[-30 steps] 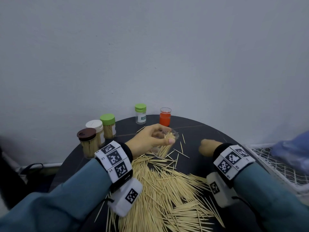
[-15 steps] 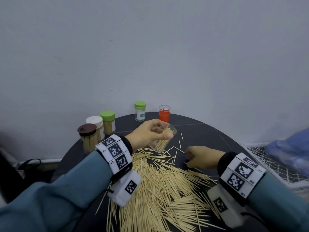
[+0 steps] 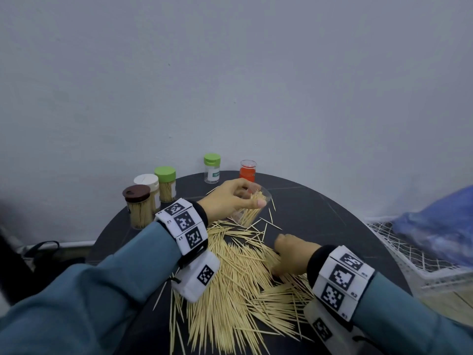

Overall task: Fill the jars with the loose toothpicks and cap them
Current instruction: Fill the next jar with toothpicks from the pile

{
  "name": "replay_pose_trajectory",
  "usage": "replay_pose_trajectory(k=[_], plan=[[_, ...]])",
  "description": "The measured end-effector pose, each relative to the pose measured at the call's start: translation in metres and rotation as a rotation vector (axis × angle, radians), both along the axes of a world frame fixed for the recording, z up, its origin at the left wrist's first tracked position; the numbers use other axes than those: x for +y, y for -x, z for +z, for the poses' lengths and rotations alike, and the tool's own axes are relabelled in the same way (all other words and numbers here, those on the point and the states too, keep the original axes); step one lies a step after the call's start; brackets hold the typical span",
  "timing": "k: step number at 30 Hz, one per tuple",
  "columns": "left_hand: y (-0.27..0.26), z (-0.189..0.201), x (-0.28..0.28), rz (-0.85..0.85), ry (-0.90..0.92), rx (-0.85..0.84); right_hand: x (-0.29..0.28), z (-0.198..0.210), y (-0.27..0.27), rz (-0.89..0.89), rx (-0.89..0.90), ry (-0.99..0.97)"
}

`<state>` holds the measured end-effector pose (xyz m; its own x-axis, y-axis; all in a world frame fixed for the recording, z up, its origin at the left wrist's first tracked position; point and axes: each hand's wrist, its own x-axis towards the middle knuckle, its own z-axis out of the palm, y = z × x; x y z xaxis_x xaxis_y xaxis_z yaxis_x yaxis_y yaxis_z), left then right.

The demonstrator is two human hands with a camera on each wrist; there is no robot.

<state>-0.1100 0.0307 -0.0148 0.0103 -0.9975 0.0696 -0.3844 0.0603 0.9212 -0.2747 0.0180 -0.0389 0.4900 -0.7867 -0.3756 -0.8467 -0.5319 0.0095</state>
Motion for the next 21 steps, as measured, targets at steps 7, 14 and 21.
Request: replay_pose_trajectory(k=[7, 14, 21], plan=[[0.000, 0.002, 0.004, 0.008, 0.009, -0.001, 0.014, 0.008, -0.011, -0.004, 0.006, -0.019], [-0.001, 0.002, 0.008, 0.006, 0.007, 0.024, 0.014, 0.004, -0.022, -0.019, 0.048, -0.038], [-0.003, 0.005, 0.010, 0.002, 0.015, 0.060, 0.000, 0.005, -0.015, -0.104, -0.163, -0.123]])
